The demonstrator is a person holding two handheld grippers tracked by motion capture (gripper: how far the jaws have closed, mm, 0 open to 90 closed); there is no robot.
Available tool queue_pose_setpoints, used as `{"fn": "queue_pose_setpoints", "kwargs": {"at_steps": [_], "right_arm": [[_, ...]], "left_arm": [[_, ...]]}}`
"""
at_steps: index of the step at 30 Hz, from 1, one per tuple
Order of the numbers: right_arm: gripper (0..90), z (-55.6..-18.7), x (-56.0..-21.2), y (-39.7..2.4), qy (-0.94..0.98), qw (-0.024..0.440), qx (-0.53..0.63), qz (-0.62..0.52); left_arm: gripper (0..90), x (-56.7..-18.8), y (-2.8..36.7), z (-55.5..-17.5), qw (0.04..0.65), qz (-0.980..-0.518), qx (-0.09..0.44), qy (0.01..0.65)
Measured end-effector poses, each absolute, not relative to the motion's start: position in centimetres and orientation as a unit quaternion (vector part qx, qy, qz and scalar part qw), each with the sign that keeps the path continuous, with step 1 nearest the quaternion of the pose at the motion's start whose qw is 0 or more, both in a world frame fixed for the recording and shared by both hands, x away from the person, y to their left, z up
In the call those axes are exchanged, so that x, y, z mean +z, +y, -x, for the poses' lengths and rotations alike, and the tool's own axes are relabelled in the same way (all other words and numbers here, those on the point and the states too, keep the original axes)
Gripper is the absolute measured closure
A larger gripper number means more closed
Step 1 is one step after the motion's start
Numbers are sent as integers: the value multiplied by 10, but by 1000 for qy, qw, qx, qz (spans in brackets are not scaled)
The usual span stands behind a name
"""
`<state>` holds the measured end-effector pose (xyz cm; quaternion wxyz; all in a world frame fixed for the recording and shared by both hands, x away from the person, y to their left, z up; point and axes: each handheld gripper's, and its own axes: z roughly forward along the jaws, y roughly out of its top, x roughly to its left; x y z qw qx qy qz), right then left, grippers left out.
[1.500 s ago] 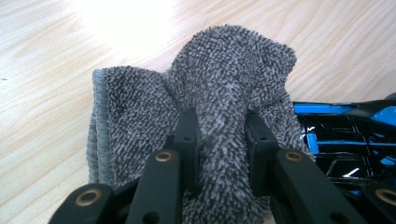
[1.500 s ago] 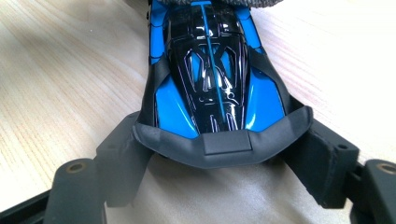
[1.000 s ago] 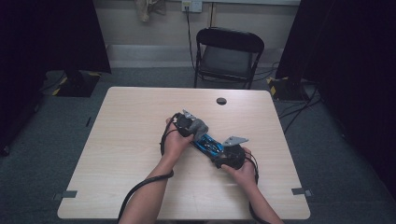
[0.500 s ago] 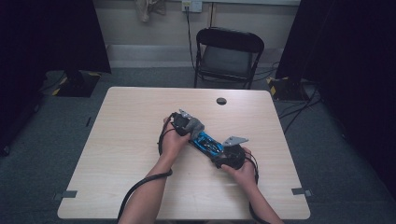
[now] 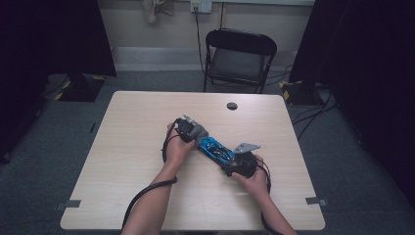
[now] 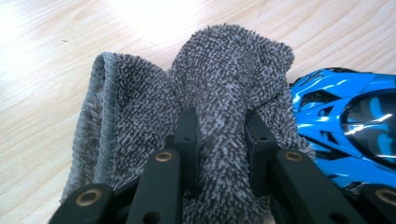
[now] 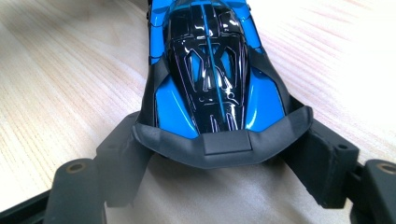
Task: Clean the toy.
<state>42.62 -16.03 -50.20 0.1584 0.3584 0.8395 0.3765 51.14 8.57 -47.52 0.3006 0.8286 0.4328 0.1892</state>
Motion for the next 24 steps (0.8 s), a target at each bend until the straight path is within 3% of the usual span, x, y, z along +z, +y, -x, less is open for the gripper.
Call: {"fn": "queue_pose_setpoints", "kwargs": {"at_steps": [24], "right_arm": [[262,-426,-502,-160,839,158,376,-359]], "left_arm": [[717,-469,128,-482,305,-824,186,440]]}}
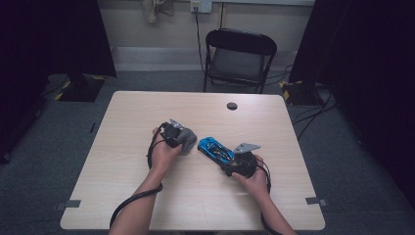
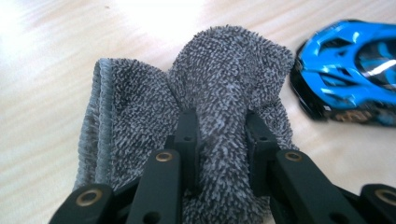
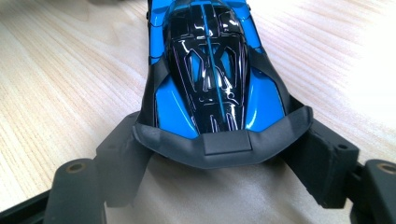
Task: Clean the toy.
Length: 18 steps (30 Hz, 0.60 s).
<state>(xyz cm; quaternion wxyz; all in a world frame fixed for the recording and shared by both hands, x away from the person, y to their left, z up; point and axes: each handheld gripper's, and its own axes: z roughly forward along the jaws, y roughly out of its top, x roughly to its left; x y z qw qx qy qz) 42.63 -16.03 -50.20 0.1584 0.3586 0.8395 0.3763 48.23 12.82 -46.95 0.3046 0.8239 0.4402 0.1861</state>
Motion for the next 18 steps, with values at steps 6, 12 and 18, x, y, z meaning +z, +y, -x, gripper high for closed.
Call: {"fn": "queue_pose_setpoints", "kwargs": {"at_steps": [6,12,18], "right_arm": [[261,-426,-502,-160,840,158,376,-359],[260,-426,-502,-161,839,158,376,-359],[255,-426,-502,-161,839,157,376,-360]], "left_arm": [[716,-468,134,-465,327,-824,167,431],[714,-470,133,-448,332,-836,152,410],[711,-473,132,-439,340,-840,143,398]]}}
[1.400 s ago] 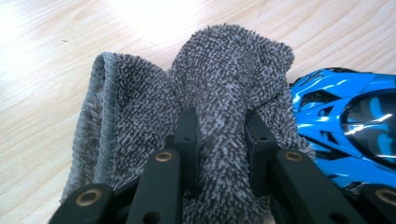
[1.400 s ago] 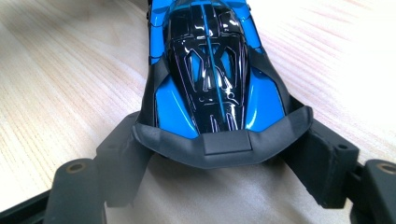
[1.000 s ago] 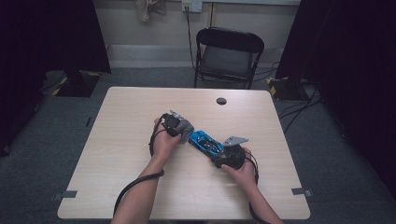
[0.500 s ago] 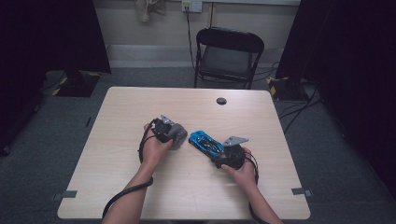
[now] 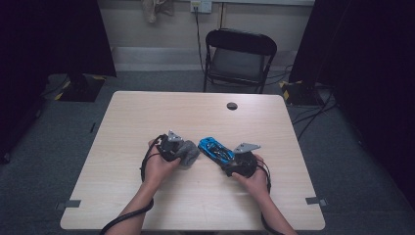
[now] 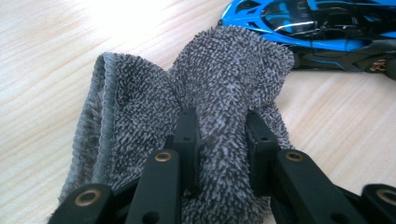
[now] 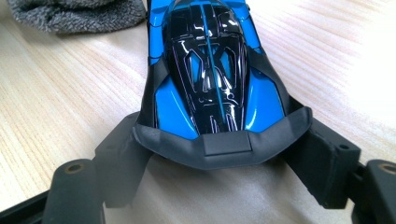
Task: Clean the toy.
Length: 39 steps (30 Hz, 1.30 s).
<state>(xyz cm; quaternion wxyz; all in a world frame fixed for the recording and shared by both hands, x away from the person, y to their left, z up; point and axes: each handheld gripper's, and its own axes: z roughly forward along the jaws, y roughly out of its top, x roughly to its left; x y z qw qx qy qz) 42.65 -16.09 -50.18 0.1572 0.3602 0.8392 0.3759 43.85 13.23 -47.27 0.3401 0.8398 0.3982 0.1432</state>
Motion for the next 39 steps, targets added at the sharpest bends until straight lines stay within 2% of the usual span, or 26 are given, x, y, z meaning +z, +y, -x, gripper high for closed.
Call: {"fn": "queue_pose_setpoints", "kwargs": {"at_steps": [3,6,17,23,25,27,28,31,32,34,39], "right_arm": [[245,-427,-502,-162,841,156,376,-357],[187,-428,-502,-164,841,155,373,-361],[168,-426,-490,-169,839,150,377,-361],[187,-427,-476,-173,830,144,396,-366],[287,-428,-471,-172,830,146,399,-360],[303,-428,-466,-170,832,150,401,-353],[341,-429,-464,-168,834,147,402,-350],[471,-433,-464,-163,839,146,392,-348],[540,-434,-465,-162,840,146,391,-346],[562,-436,-466,-159,839,161,385,-351],[620,-440,-468,-156,838,151,390,-350]], "left_arm": [[710,-475,131,-434,338,-845,141,389],[709,-476,131,-431,341,-847,138,385],[698,-479,131,-426,349,-845,144,379],[698,-480,130,-425,349,-845,144,379],[698,-479,130,-425,347,-846,145,377],[698,-480,130,-425,348,-847,145,376],[698,-479,130,-425,347,-847,146,375],[698,-480,130,-425,348,-847,144,376],[698,-479,130,-426,347,-848,145,374],[698,-479,130,-426,346,-848,147,373],[697,-479,131,-426,349,-848,139,374]]}}
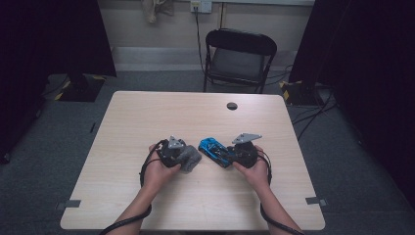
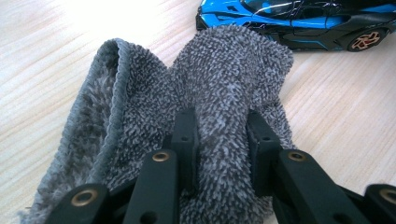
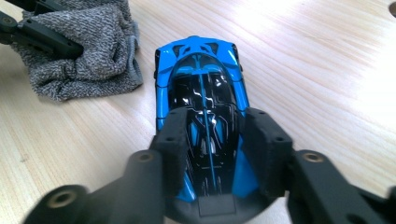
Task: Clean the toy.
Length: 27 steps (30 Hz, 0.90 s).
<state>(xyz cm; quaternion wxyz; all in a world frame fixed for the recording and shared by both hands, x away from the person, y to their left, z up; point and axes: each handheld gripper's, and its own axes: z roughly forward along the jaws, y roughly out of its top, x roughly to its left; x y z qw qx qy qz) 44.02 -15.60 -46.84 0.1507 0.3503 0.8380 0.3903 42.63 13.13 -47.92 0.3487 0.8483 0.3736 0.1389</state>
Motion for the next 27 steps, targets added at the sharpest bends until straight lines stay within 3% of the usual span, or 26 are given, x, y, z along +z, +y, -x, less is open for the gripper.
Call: {"fn": "queue_pose_setpoints", "kwargs": {"at_steps": [5,15,22,27], "right_arm": [[702,-443,-472,-156,838,148,391,-350],[719,-444,-469,-151,844,155,385,-342],[536,-450,-467,-148,833,155,393,-358],[539,-456,-465,-139,836,152,393,-352]], "left_arm": [[696,-478,130,-427,344,-851,143,371],[696,-479,130,-426,346,-849,145,372],[697,-479,130,-427,347,-849,143,373],[697,-480,131,-427,349,-848,140,374]]}}
